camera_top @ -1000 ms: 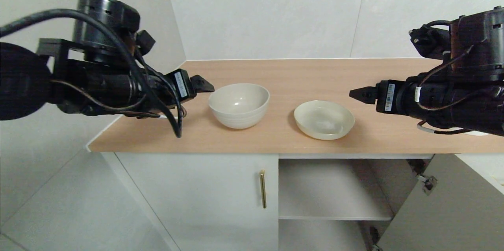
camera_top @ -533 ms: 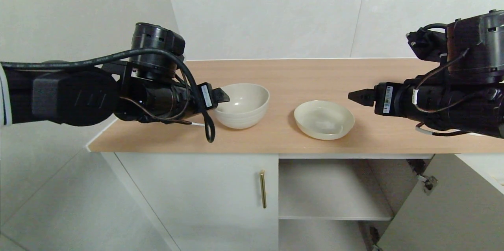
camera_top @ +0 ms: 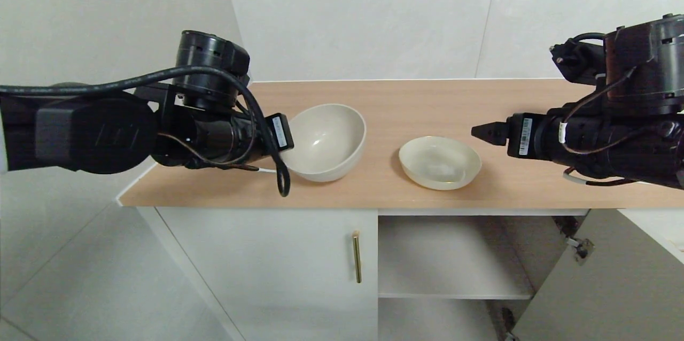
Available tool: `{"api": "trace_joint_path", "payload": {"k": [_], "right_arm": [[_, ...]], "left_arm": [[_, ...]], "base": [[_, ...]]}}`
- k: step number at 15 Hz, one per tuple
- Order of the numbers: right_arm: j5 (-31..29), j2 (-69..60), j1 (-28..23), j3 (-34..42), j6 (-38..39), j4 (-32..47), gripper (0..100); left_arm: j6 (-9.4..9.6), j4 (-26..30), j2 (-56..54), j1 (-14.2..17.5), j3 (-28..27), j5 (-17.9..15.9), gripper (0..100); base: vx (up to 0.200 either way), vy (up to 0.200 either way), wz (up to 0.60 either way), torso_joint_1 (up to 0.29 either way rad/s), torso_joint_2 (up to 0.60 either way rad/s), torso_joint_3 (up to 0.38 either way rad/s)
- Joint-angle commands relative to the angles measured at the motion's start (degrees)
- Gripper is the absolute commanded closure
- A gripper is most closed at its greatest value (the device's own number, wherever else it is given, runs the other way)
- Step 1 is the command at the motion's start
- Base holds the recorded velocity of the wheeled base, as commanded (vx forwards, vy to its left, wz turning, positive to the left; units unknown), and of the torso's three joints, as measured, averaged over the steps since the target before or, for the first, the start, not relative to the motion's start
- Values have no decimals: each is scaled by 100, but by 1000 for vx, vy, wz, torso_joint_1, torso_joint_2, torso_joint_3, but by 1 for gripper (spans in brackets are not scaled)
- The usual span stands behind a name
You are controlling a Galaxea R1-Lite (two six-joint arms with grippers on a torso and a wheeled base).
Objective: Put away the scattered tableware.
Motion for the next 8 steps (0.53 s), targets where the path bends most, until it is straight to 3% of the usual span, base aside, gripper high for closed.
{"api": "trace_joint_path", "payload": {"k": [1, 4, 8], "right_arm": [[4, 22, 1, -8, -10, 0, 0], [-32, 417, 1, -69, -10, 9, 0], [-286, 1050, -52, -307, 25, 0, 0]], "left_arm": [[120, 6, -786, -129, 321, 24, 100], [428, -11, -1445, -129, 664, -64, 100], [463, -11, -1648, -138, 717, -91, 100]], "base": [[0, 0, 0, 0, 0, 0], [0, 0, 0, 0, 0, 0], [0, 0, 0, 0, 0, 0]]}}
